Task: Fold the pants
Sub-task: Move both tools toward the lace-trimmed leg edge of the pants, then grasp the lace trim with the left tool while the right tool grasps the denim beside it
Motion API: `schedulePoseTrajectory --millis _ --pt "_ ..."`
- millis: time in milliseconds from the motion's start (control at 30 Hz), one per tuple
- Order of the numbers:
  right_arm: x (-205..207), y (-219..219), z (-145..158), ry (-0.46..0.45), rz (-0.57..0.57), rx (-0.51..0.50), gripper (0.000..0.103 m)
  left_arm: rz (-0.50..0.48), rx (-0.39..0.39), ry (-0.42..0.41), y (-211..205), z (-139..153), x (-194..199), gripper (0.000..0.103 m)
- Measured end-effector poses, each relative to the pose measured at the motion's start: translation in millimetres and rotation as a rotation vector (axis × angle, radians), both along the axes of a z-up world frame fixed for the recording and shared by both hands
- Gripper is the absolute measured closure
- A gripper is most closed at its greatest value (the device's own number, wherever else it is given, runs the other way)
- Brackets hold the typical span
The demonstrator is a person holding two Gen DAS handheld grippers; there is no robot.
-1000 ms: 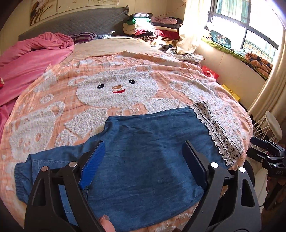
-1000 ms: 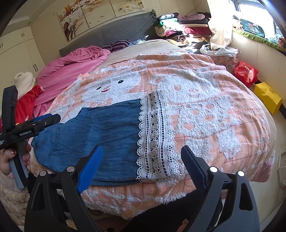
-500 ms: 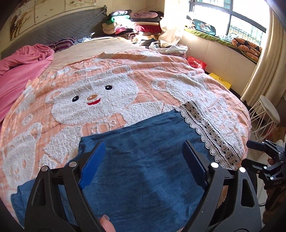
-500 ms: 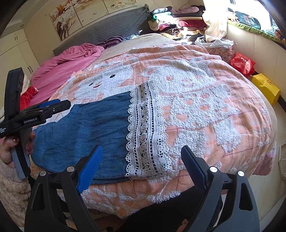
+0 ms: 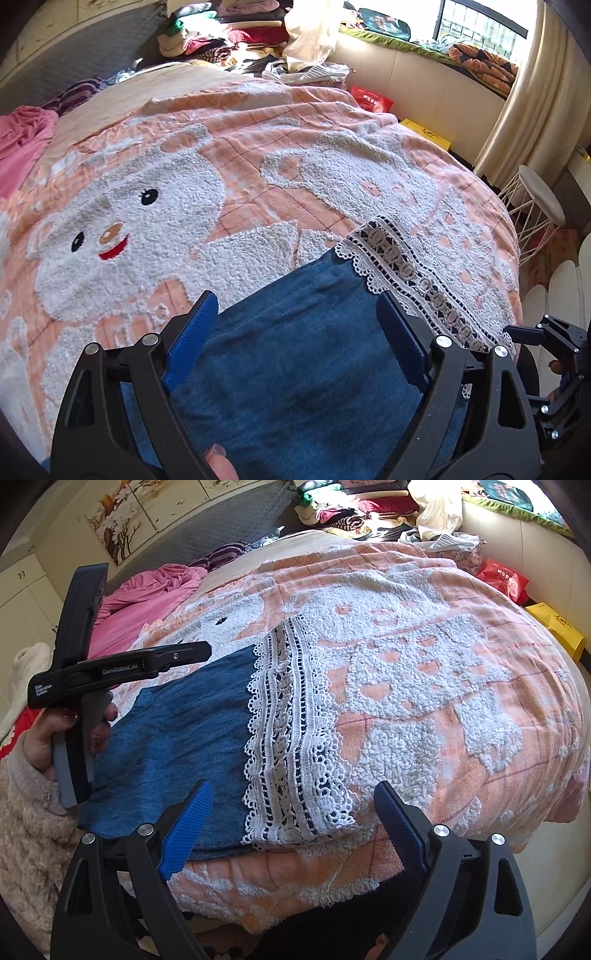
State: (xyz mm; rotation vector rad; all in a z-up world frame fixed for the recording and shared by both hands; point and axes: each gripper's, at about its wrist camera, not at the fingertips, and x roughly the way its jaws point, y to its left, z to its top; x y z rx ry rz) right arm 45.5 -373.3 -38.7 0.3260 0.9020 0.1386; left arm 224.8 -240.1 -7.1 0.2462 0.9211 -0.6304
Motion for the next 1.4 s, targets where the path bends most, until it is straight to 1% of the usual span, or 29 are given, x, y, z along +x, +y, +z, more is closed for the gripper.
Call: schedulePoseTrajectory --millis 200,233,267,300,333,400,433,500,600,700,733,800,833,867,900,967,1067,1133,1200,1267,1300,1333,1367,1400 --pt "9 -2 -9 0.013 0.005 0.015 0.014 -0.036 -0.028 0.045 -15 -11 23 0.022" --pt "10 -1 -9 0.011 0.006 0.011 0.017 -0.043 -0.035 0.055 -17 -13 27 0.024" --pt "10 -1 -9 0.01 0.008 0.008 0.02 -0.048 -0.046 0.068 -19 -15 31 0.028" --pt "10 0 -9 0.007 0.013 0.001 0.033 -0.055 -0.054 0.083 -21 -17 34 0.035" --pt "9 0 -7 0.001 0.025 0.006 0.047 -0.063 -0.055 0.094 -24 -19 37 0.039" --pt "9 0 -6 -0.006 0.035 0.021 0.048 -0.087 -0.054 0.118 -30 -23 41 0.05" --pt "10 -2 -6 -0.008 0.034 0.027 0.048 -0.105 -0.062 0.135 -33 -25 42 0.053" --pt "11 -4 -9 -0.003 0.032 0.047 0.048 -0.144 -0.069 0.163 -39 -31 42 0.053" --pt "13 -8 -13 0.003 0.032 0.075 0.047 -0.164 -0.049 0.166 -44 -38 41 0.053" --pt "18 -9 -18 0.002 0.037 0.089 0.047 -0.179 -0.055 0.168 -46 -43 43 0.053" --pt "19 -9 -19 0.001 0.039 0.089 0.048 -0.186 -0.055 0.169 -47 -45 43 0.053" --pt "19 -8 -17 0.0 0.047 0.09 0.056 -0.198 -0.06 0.168 -47 -45 42 0.053" --pt "18 -7 -16 -0.002 0.054 0.095 0.061 -0.215 -0.063 0.17 -47 -44 41 0.058" --pt "17 -7 -14 -0.006 0.058 0.1 0.061 -0.235 -0.066 0.169 -47 -43 38 0.06" --pt "17 -8 -14 -0.008 0.059 0.105 0.061 -0.262 -0.075 0.176 -47 -41 35 0.066" --pt "17 -9 -16 -0.004 0.055 0.118 0.06 -0.301 -0.084 0.186 -48 -39 31 0.068" --pt "21 -8 -20 0.013 0.053 0.114 0.058 -0.293 -0.045 0.173 -55 -44 32 0.067" --pt "23 -5 -22 0.014 0.057 0.097 0.058 -0.284 -0.048 0.165 -60 -47 33 0.062" --pt "24 -4 -22 0.01 0.062 0.092 0.058 -0.273 -0.046 0.163 -63 -49 33 0.062" --pt "24 -5 -23 0.008 0.061 0.097 0.062 -0.262 -0.05 0.155 -63 -49 32 0.062" --pt "23 -5 -22 0.004 0.062 0.102 0.065 -0.263 -0.044 0.149 -63 -48 30 0.065" --pt "23 -6 -22 0.0 0.066 0.111 0.073 -0.261 -0.037 0.141 -63 -48 29 0.07" --pt "22 -6 -22 -0.004 0.071 0.125 0.075 -0.258 -0.031 0.132 -63 -46 28 0.071" --pt "21 -6 -21 -0.008 0.071 0.131 0.075 -0.257 -0.028 0.121 -62 -45 27 0.076"
